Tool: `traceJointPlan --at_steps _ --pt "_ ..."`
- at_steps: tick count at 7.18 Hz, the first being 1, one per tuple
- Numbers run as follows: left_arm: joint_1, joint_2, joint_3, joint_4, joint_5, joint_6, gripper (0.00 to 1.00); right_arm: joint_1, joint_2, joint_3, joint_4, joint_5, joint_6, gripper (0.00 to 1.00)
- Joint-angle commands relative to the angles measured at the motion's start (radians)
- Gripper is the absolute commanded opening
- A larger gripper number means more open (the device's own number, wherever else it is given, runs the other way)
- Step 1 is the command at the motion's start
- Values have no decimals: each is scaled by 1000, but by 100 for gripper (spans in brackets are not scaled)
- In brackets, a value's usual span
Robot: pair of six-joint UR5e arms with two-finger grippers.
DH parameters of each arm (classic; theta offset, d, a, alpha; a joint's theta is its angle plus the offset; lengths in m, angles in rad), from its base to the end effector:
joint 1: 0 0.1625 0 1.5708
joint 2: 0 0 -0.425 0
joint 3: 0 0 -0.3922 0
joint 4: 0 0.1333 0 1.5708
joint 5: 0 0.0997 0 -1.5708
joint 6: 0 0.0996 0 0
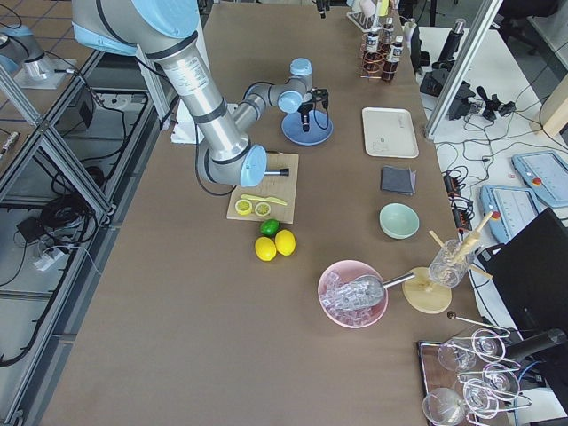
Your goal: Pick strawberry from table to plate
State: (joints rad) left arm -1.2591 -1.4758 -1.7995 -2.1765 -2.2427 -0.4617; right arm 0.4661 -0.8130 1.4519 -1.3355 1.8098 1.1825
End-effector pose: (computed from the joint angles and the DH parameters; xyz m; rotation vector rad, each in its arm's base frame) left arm 0.0777 -0.4736 0.5237 0.4159 0.8594 0.1098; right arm -0.6163 -0.4329 0.2229 0.1569 -0.8840 -0.0320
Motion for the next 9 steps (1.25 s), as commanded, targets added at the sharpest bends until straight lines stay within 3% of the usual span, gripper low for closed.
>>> traceJointPlan --at_steps 1,2,3,4,6,9 --pt "0 0 0 1 0 0 98 2 1 10 -5 -21 8 100" --pt "0 2 0 1 -1 0 98 28 3 48 -17 -9 8 100" --pt "-12 6 0 0 -2 0 98 49 3 123 -110 12 6 100" --pt "-38 9 2 3 -49 27 98 77 -2 201 -196 52 -3 100" --pt "-153 5 66 12 -133 163 98 181 -59 269 -255 155 -18 100" --pt "-207 2 97 113 -132 271 98 435 -263 306 -255 310 -380 100"
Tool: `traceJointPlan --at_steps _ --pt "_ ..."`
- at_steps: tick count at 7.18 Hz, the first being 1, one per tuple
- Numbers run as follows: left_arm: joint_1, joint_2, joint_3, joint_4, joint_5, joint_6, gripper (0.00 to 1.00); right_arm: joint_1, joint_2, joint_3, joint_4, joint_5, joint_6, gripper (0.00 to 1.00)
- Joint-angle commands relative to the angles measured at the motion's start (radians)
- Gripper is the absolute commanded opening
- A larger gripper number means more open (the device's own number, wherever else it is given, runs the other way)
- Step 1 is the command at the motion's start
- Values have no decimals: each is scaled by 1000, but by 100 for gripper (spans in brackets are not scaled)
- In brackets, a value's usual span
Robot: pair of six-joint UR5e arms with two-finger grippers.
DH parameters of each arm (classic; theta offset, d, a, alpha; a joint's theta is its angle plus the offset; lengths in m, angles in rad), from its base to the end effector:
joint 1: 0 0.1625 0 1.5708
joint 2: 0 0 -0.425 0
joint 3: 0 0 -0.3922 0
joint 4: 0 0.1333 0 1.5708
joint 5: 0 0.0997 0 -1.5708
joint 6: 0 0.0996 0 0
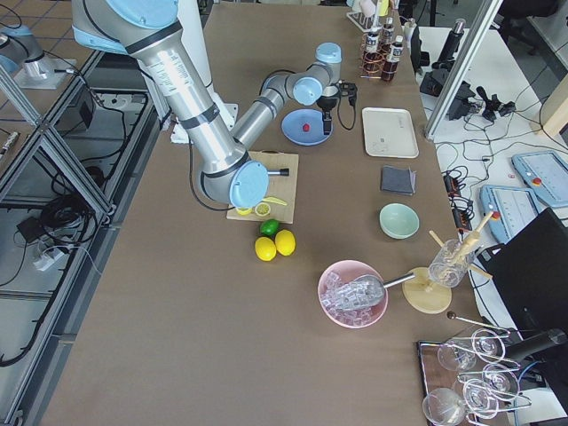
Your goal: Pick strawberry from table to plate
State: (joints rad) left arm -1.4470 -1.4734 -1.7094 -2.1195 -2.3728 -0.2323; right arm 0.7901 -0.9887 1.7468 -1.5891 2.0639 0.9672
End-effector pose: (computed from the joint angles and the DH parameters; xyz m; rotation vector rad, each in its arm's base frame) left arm -0.0030 -0.4759 0.5714 0.4103 0.8631 0.1363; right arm -0.3971 -0.5233 0.2454 0.1042 -0.8561 -0.0076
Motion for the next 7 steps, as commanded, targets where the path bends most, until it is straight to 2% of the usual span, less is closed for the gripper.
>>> traceJointPlan --at_steps 1,3,5,7 --pt "-62 -1 7 128 -2 161 98 215 -152 13 -2 138 -311 100" --pt "-160 -4 7 336 9 417 98 401 -305 13 -2 241 -604 100" --pt "-190 7 8 362 6 449 98 559 -433 8 -3 295 -850 100" --pt "-202 41 7 358 0 449 98 680 -554 4 -2 297 -1019 100"
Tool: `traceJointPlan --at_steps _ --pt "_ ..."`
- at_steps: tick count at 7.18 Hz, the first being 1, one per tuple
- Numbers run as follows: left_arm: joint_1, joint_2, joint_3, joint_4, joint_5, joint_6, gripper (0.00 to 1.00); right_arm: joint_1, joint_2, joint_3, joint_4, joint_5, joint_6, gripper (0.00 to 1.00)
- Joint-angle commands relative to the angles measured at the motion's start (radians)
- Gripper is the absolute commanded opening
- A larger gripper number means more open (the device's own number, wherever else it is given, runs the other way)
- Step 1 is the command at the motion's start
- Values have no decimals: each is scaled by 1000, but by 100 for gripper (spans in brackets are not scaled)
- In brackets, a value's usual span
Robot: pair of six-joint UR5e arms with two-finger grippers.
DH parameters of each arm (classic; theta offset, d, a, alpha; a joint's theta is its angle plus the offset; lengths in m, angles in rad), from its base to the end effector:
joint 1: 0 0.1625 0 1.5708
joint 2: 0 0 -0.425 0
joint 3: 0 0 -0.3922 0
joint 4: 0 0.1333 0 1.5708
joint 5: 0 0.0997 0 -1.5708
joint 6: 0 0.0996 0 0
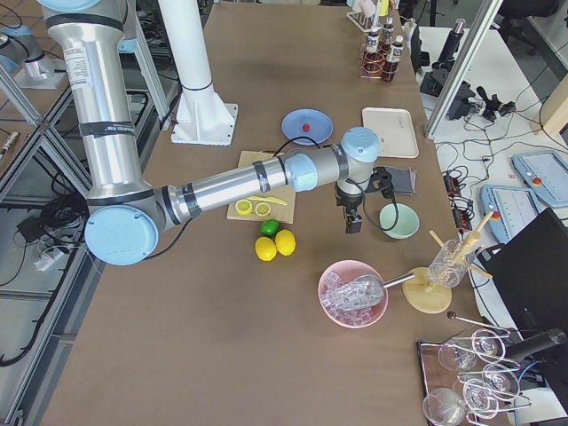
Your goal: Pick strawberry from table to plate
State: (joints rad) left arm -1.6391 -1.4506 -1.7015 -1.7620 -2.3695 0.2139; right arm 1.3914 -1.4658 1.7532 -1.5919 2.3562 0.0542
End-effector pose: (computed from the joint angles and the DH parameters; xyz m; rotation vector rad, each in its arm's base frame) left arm -0.0927 -0.4475 0.6284 0.3014 0.7626 0.2179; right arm -0.0337 -0.5380 0.5157 0.1600 -0.8061 -0.2226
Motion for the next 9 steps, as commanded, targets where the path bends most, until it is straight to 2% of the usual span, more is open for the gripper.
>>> traceJointPlan --at_steps 1,3,9 --pt "-15 19 0 2 -4 2 98 130 -118 -9 0 14 -172 100" --pt "-16 33 -1 3 -4 2 98 205 -180 -11 1 50 -195 100" --pt "-33 58 0 1 1 2 98 215 -185 -11 0 43 -182 100"
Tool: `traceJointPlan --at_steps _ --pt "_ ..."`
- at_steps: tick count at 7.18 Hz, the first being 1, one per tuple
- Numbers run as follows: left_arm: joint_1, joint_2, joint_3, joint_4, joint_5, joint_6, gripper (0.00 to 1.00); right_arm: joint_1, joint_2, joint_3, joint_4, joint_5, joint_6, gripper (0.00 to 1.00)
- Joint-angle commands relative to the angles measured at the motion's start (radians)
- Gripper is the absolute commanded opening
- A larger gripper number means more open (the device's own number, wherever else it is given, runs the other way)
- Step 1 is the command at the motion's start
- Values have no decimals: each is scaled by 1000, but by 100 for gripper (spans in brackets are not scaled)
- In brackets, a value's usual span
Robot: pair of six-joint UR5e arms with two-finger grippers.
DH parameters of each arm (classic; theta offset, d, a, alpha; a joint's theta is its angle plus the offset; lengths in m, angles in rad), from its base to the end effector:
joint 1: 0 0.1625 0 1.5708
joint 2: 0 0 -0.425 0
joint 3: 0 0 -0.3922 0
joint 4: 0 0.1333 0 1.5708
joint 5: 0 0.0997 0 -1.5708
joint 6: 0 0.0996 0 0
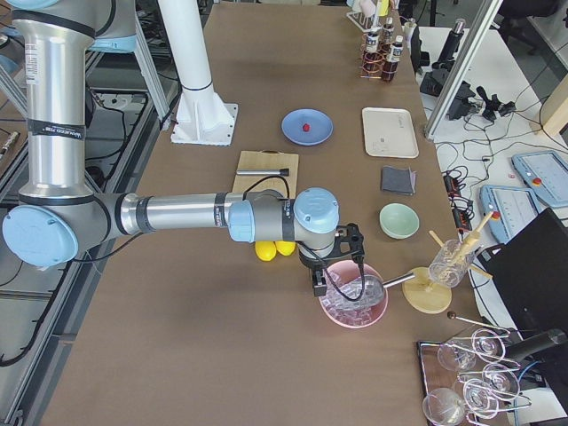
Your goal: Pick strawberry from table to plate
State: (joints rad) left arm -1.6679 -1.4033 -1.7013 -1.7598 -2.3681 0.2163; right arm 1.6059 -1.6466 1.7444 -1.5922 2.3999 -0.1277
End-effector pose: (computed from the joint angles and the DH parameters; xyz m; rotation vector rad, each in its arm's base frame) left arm -0.1035 -0.4221 0.6497 0.2666 0.7644 0.1732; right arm 0.0761 -0.4603 0.6075 0.1392 -0.8206 -0.1189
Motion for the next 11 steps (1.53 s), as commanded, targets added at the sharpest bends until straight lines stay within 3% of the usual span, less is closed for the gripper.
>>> traceJointPlan --at_steps 1,11 --pt "-6 10 0 -1 0 0 98 0 -8 0 0 4 0 100" --pt "-19 30 -60 0 6 -9 98 11 -12 14 1 5 26 100"
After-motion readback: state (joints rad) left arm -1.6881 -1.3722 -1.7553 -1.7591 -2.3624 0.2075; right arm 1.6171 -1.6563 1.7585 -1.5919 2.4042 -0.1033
